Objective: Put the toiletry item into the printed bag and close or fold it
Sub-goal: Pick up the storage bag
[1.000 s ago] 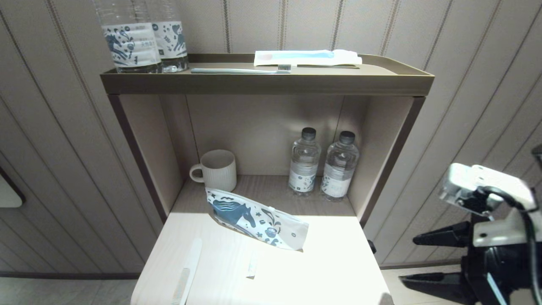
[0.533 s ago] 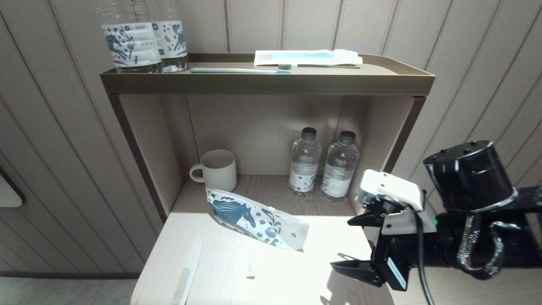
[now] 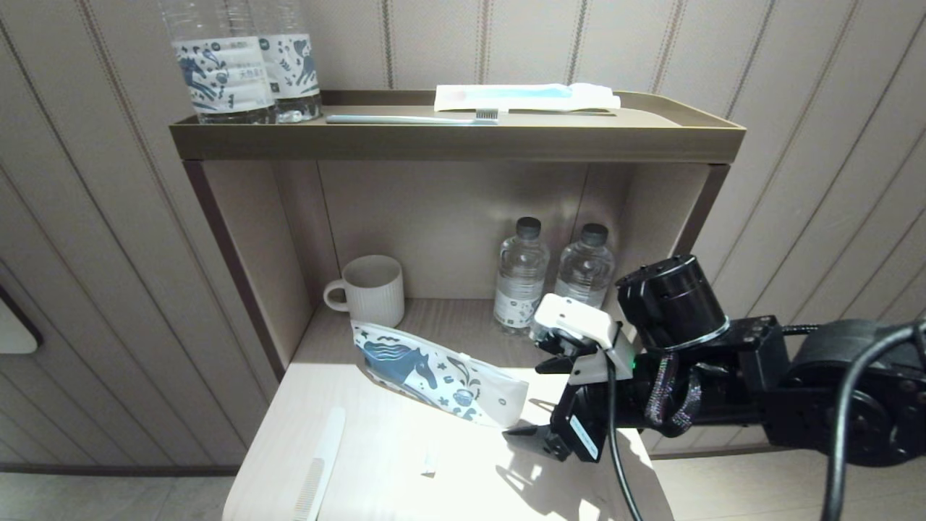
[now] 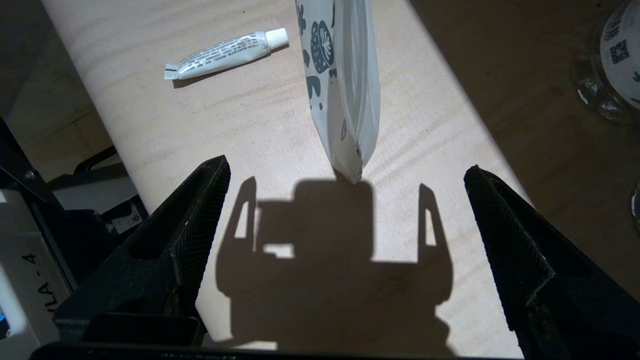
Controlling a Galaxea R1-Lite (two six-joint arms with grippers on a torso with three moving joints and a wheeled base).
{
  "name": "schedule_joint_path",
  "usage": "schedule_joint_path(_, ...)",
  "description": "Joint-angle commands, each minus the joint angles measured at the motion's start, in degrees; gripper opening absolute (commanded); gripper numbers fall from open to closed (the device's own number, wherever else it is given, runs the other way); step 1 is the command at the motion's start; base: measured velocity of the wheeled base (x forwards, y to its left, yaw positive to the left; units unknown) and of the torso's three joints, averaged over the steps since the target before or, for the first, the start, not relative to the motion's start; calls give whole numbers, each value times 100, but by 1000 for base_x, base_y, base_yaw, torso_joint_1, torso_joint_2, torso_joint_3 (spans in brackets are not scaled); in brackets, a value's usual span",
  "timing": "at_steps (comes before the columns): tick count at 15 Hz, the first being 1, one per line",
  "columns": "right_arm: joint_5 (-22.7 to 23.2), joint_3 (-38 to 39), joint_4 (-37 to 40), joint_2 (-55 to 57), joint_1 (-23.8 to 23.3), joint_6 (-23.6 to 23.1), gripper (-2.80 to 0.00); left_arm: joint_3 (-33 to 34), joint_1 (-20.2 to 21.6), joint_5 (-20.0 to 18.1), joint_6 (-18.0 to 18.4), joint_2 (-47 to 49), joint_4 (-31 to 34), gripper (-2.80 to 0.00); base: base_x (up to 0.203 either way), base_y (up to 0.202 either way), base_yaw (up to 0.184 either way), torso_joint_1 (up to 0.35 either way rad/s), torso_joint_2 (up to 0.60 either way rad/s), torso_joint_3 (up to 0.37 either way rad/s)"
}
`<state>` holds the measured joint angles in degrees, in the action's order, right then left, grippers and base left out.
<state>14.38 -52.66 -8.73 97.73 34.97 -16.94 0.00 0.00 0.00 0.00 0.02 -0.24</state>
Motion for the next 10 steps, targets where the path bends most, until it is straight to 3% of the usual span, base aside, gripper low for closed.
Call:
schedule_joint_path(1,12,-141,-13,307,2,-5,0,0,0,0,0,-2,-2,-280,0,0,0,0,0,0)
schedule_joint_path(5,368,-470,-51,490,-8,23,0,0,0,0,0,-2,7,-280,0,0,0,0,0,0)
schedule_joint_path(10,398,-526,-121,761,-8,33,0,0,0,0,0,-2,-2,-280,0,0,0,0,0,0)
